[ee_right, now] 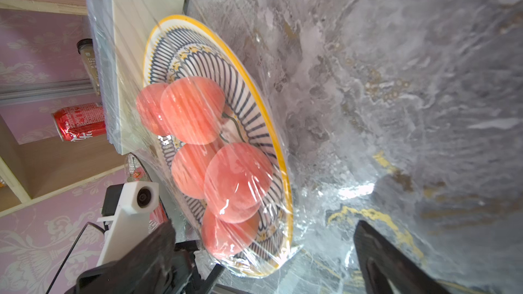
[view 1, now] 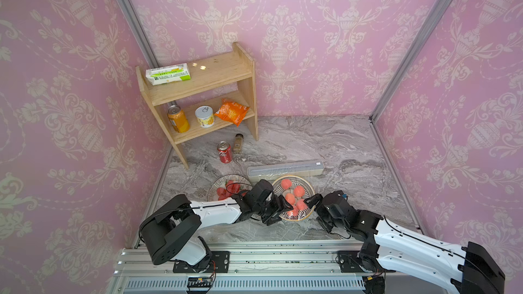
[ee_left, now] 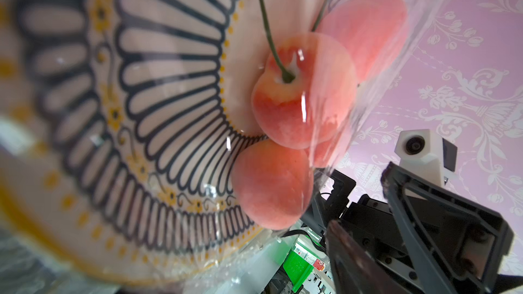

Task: Wrap the plate with plastic wrap
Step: Cover the plate with plastic wrap, then tear off the plastic wrap from the plastic wrap cutting box.

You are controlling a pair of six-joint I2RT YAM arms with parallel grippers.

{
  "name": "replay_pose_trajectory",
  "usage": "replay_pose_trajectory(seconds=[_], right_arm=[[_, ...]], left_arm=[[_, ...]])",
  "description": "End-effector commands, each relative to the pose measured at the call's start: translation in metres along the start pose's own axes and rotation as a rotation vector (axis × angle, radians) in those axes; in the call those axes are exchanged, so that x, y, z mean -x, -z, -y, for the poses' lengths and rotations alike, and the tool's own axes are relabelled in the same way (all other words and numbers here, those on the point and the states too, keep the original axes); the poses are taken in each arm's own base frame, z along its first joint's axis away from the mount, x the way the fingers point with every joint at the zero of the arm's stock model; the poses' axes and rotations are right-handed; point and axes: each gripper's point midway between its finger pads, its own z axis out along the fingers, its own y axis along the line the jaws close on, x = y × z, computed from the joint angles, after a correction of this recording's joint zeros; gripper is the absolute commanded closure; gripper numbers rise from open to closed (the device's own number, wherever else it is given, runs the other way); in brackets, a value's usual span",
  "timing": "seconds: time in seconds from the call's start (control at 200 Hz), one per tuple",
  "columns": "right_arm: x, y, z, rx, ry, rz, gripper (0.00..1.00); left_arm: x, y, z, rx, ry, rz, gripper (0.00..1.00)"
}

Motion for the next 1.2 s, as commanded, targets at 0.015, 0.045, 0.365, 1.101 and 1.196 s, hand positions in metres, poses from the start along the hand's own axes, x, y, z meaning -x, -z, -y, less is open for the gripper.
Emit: replay_pose_trajectory(seconds=[0.015,0.045,0.365,1.101,1.196], right_arm=[[0.002,-0.001,-0.015,0.037,0.009,0.002,0.00],[0.003,-0.002,-0.015,0.037,0.017,0.004,0.00],[0.041,0.026,-0.008,-0.029,0.200,0.036,0.00],[0.212,-0.008,-0.066,0.061,0.388,0.009,0.31],[0.220,-0.022,-0.065,0.059,0.375,-0.008,0.36]], left_arm=[[0.005,-0.004,0.005,-0.039,0.019,-0.005,0.24],[0.007,-0.004,0.005,-0.042,0.024,0.000,0.24],[0.022,0.020,-0.004,-0.041,0.045,0.116,0.21],[0.121,0.050,0.172,0.295,-1.066,0.209,0.38],[0.134,0.026,0.193,0.310,-1.182,0.169,0.39]])
